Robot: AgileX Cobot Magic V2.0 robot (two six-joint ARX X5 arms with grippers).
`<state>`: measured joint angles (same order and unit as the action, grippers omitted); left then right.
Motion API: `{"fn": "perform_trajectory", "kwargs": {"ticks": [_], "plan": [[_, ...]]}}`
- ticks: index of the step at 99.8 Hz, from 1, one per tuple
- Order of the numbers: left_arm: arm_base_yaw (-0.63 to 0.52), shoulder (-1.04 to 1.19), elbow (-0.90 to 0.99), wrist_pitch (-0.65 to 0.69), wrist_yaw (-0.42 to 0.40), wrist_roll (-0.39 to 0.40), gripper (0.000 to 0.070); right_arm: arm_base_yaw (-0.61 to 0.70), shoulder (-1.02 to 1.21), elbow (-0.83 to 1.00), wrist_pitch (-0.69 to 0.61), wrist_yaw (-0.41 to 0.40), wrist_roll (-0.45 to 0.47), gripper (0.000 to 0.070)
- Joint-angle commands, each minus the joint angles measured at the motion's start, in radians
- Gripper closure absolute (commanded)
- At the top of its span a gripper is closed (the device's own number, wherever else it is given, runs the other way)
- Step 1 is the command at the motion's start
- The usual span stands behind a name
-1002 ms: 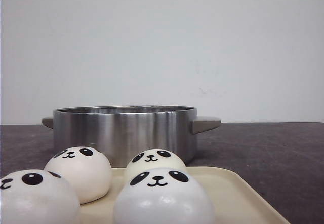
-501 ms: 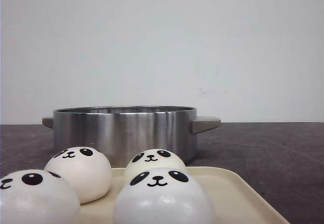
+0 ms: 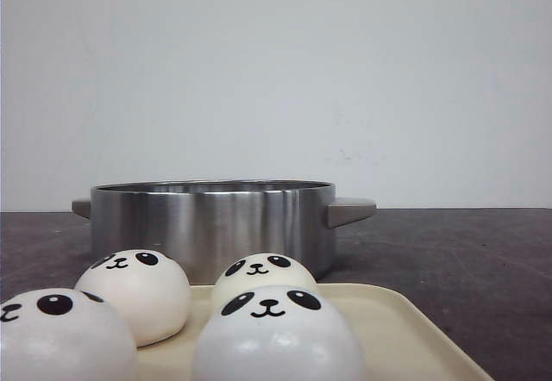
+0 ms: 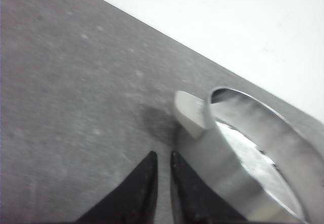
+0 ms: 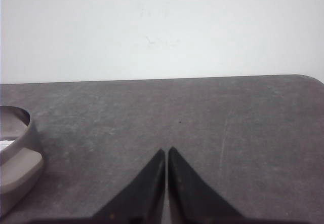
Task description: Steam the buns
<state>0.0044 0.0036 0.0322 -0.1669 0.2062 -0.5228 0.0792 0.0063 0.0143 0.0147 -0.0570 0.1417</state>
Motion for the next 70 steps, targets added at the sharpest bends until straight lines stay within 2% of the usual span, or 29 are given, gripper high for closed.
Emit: {"fn": "perform_trajectory", "kwargs": {"ticks": [1,6,11,20,28,36,52,60,70], "plan": [[0.002,0.000,-0.005,0.031,0.044,-0.080,0.0700,0.002,-0.003,0.004,0.033,-0.023,0.108,0.0694],[0.002,0.000,0.010,0.050,0.085,-0.100,0.0700,0.002,-0.003,0.018,0.047,-0.065,0.161,0.0694],[0.002,0.000,0.034,0.062,0.116,-0.099,0.0696,0.002,-0.003,0.044,0.046,-0.119,0.175,0.0695],[0.002,0.009,0.111,0.007,0.115,-0.098,0.0695,0.004,0.003,0.118,0.014,-0.221,0.193,0.0696],[0.002,0.038,0.192,-0.028,0.106,-0.093,0.0695,0.003,0.027,0.210,-0.059,-0.264,0.196,0.0696],[0.002,0.090,0.275,-0.027,0.118,-0.078,0.0695,0.003,0.080,0.323,-0.155,-0.269,0.195,0.0696],[0.001,0.246,0.464,-0.042,0.141,0.024,0.0695,0.003,0.246,0.557,-0.312,-0.336,0.146,0.0696],[0.000,0.331,0.568,-0.070,0.145,0.085,0.0695,0.003,0.323,0.657,-0.345,-0.373,0.105,0.0696],[-0.006,0.425,0.682,-0.118,0.164,0.180,0.0688,0.004,0.397,0.756,-0.354,-0.373,0.089,0.0696]]}}
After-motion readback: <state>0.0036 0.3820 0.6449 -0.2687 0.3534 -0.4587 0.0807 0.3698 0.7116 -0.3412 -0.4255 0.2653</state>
